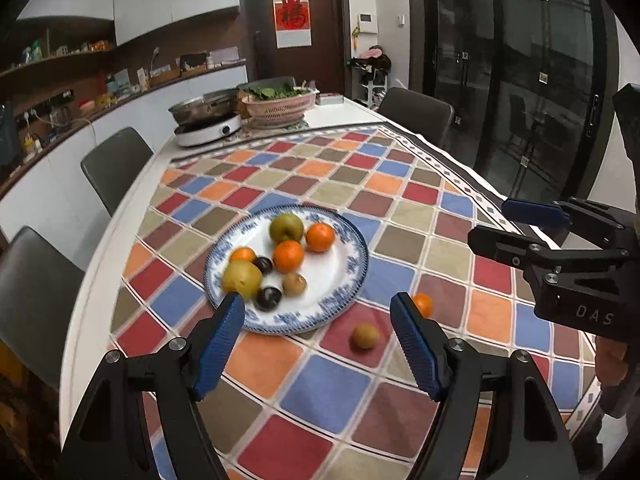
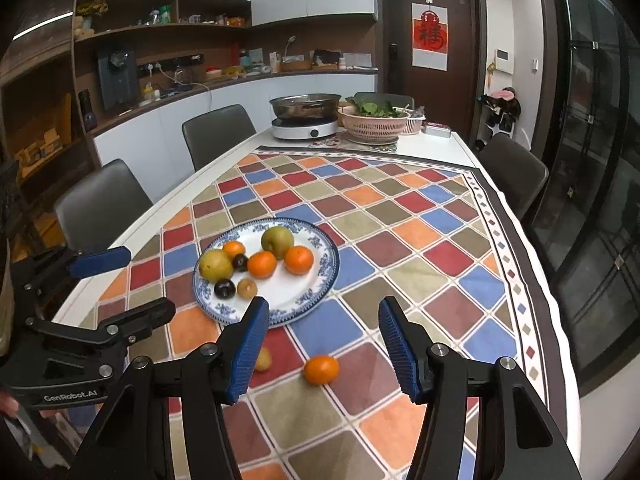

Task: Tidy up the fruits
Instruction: 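Move both tools back toward the brown kiwi and last tangerine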

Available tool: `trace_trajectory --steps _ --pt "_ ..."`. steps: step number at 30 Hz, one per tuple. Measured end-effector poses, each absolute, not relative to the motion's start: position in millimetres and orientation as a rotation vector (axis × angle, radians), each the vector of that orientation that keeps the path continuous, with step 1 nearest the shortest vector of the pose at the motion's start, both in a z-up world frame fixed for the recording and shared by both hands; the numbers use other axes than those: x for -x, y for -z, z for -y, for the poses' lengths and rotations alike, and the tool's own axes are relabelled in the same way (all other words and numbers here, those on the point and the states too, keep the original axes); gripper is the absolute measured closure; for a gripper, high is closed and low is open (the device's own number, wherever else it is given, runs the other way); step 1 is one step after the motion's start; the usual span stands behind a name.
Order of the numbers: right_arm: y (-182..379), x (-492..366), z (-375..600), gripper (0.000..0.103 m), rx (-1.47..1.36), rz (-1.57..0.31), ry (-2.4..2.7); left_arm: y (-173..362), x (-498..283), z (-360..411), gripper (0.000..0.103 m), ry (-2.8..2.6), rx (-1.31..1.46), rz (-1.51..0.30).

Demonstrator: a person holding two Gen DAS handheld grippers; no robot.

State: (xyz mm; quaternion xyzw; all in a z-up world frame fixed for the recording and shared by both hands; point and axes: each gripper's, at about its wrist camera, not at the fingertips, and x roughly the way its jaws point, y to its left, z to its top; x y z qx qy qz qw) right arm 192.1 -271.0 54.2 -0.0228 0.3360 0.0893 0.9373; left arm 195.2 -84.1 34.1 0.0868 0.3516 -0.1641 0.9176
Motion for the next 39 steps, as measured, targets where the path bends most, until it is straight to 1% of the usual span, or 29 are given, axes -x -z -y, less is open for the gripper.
trace_trajectory --steps 15,20,23,27,30,32,39 --pt "-9.3 -185.3 274.3 0.045 0.106 -0.742 -0.24 8.1 -191.3 97.7 0.029 0.373 -0.216 -0.744" --pt "9.5 -188.5 272.6 0.045 0.141 -0.77 -0.265 28.2 -198.8 103.6 0.039 0.423 -0.229 -0.776" --pt "20.6 -192.5 271.3 0.045 0.162 -0.792 -0.283 37.4 -203.7 107.6 0.044 0.454 -0.243 -0.79" --pt "35.8 -199.6 269.8 0.046 0.176 -0.825 -0.314 51.9 -213.5 112.4 0.047 0.489 -0.26 -0.81" --pt "46.8 -206.0 267.8 0.047 0.187 -0.851 -0.329 62.7 -220.3 114.7 0.051 0.509 -0.263 -0.832" --pt "53.7 -211.7 267.5 0.053 0.187 -0.873 -0.333 69.2 -224.7 116.3 0.052 0.516 -0.266 -0.85" --pt "65.6 -220.7 268.4 0.054 0.154 -0.905 -0.353 78.8 -237.5 119.5 0.054 0.533 -0.24 -0.879"
